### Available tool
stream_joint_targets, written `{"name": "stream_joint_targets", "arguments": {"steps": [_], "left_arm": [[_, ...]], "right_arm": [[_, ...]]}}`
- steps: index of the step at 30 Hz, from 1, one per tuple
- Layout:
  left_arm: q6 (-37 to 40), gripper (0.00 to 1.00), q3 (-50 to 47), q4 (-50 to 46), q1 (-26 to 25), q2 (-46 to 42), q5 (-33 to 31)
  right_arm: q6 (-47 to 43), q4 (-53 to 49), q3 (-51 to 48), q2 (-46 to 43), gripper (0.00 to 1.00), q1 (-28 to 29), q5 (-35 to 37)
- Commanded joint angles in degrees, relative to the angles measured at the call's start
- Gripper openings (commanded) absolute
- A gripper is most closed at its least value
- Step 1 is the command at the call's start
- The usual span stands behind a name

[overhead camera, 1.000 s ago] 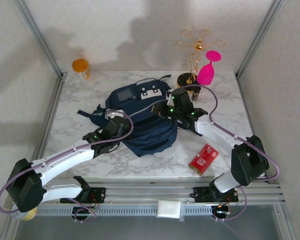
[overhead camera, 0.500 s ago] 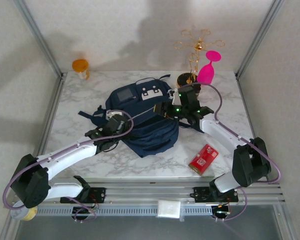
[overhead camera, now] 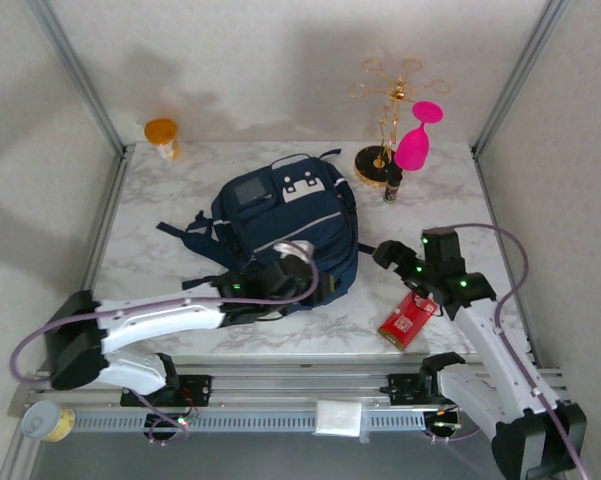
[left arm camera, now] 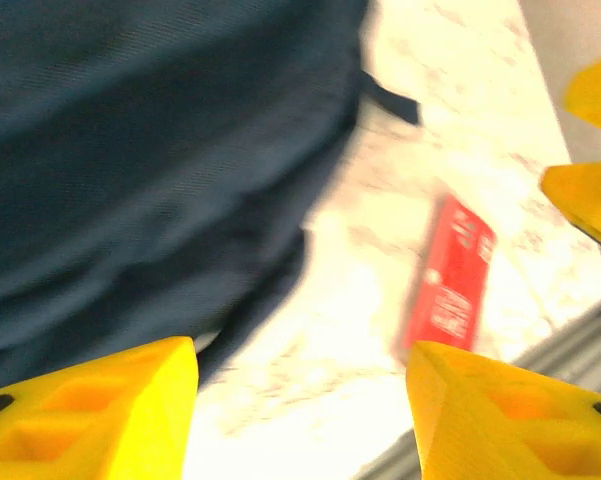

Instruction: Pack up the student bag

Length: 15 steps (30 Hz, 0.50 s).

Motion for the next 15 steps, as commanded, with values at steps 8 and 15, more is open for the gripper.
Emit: {"name": "stream_joint_targets", "arguments": {"steps": [8,15], "left_arm": [[-0.11,0.58,15.18,7.72,-6.17,22.33,4.1],[-2.72,0.57,14.57,9.64,-5.53,27.72,2.65]], "right_arm": [[5.2,-6.21,-8.74,-2.6,0.99,-15.32,9.82],[9.0,1.3,-15.17,1.2,0.99,-15.05,4.09]]}}
